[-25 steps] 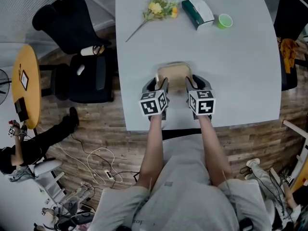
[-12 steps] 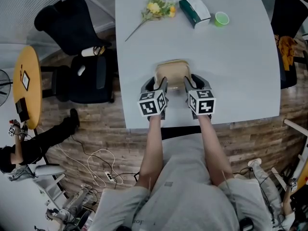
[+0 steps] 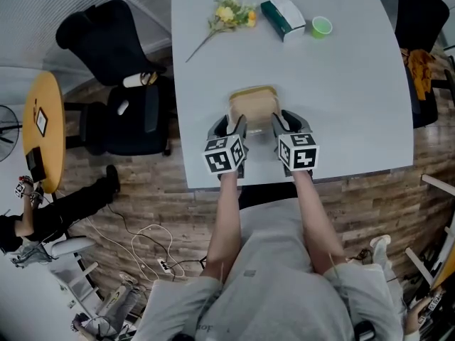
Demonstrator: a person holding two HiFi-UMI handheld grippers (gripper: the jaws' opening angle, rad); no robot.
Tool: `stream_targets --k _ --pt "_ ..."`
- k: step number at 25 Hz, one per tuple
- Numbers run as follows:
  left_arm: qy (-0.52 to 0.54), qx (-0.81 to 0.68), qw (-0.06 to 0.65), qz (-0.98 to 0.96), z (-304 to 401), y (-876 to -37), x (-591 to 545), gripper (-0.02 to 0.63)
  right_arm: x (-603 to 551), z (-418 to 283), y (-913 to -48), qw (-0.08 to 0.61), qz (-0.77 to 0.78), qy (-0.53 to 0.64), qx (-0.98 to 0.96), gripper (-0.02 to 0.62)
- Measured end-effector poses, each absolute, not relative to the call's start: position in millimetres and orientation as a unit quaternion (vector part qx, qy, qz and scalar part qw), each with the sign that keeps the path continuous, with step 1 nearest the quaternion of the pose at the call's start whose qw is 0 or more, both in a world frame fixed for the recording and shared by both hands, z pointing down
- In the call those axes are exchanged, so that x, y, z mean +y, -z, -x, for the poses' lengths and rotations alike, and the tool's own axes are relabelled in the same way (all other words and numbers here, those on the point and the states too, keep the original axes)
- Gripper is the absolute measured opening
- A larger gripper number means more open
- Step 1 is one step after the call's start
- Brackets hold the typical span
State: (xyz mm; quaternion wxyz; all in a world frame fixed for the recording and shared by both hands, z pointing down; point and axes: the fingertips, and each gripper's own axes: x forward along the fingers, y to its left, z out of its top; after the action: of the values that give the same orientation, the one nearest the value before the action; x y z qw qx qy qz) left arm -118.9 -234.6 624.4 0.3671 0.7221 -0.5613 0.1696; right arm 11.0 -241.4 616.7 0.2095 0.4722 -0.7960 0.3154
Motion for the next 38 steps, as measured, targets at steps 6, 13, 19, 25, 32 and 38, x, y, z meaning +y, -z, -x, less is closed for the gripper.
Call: stream_targets --k 6,13,19,25,32,38 --pt "-0.161 -0.555 0.357 -0.734 119 -610 -221 0.202 -226 -14 -603 0.195 -0.487 -0.309 -0.793 0.084" --pt "-0.158 -0.544 0.342 -0.75 122 -590 -202 0.202 -203 -14 -585 0.18 -0.502 -0.304 -0.789 0.067" --pt "-0.152 -0.542 0.329 -0.758 130 -571 -182 0.202 -182 -8 -568 0.166 -0.505 -0.3 -0.792 0.055" --pt "-0.14 -0.548 0.326 -0.757 139 -564 -160 0.204 -165 -1 -561 0.182 -0.501 -0.279 -0.799 0.02" --pt "-0.123 -0.553 0.316 -0.761 147 -557 -138 0.204 -145 7 -552 0.179 -0.509 -0.256 -0.802 0.018" --pt "-0.12 -0.542 0.305 -0.774 142 -557 -125 0.206 -127 2 -551 0.175 -0.516 -0.243 -0.803 0.018"
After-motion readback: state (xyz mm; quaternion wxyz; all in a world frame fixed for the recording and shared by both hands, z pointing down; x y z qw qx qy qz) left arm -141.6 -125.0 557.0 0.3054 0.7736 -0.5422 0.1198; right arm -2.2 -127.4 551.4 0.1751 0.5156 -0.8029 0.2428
